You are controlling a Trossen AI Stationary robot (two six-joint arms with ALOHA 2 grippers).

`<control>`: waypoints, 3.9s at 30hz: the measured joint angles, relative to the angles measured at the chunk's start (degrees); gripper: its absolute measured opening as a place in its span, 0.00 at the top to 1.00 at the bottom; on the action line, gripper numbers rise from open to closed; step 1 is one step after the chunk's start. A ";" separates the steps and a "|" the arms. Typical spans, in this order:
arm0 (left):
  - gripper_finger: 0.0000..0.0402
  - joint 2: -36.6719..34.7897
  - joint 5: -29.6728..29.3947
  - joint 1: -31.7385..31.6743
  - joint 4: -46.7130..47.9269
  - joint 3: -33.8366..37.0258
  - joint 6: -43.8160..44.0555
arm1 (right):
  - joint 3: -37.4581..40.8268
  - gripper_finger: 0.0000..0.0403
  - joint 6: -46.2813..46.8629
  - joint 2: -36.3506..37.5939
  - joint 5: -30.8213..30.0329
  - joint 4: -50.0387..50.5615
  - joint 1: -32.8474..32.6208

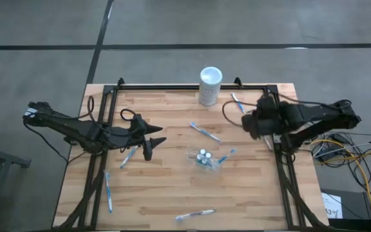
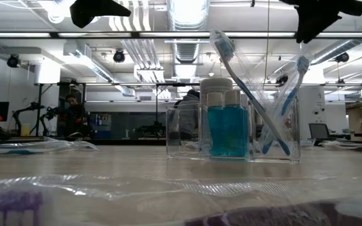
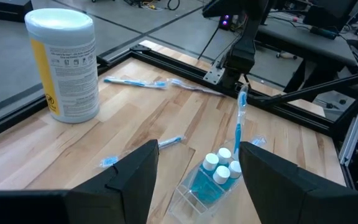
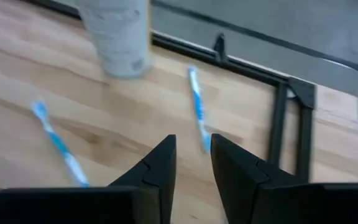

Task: Pick & Place toothbrushing station
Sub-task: Put the blue toothbrush into the transparent organizer

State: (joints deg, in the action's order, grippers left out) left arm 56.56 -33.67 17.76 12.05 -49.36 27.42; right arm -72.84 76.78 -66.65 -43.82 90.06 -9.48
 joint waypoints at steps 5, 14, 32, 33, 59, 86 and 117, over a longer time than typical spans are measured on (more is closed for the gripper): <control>0.43 0.01 -0.02 0.00 0.00 0.00 0.00 | 0.11 0.66 -13.42 2.60 4.01 -1.28 8.41; 0.43 0.02 -0.01 0.00 0.00 0.00 0.00 | 2.67 0.54 -29.58 2.76 15.83 -7.91 23.78; 0.43 0.01 -0.01 0.01 0.00 0.00 0.00 | 16.87 0.54 -47.01 -3.64 40.02 -28.25 49.77; 0.43 0.00 0.00 0.00 0.00 0.00 0.00 | 17.17 0.54 -47.05 -4.65 40.23 -28.92 50.26; 0.43 0.00 -0.02 0.02 -0.01 0.00 0.01 | 15.56 0.54 -57.51 -30.97 37.23 -30.73 54.93; 0.43 0.02 -0.01 0.01 -0.01 0.00 0.01 | 15.69 0.85 -57.95 -35.72 40.16 -32.78 55.10; 0.43 0.01 -0.01 0.00 0.00 0.00 0.01 | 16.14 0.93 -63.94 -5.11 40.32 -23.77 55.36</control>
State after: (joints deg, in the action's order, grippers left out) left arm 56.57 -33.68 17.76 12.05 -49.36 27.43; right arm -56.70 12.84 -71.76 -3.50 66.29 45.89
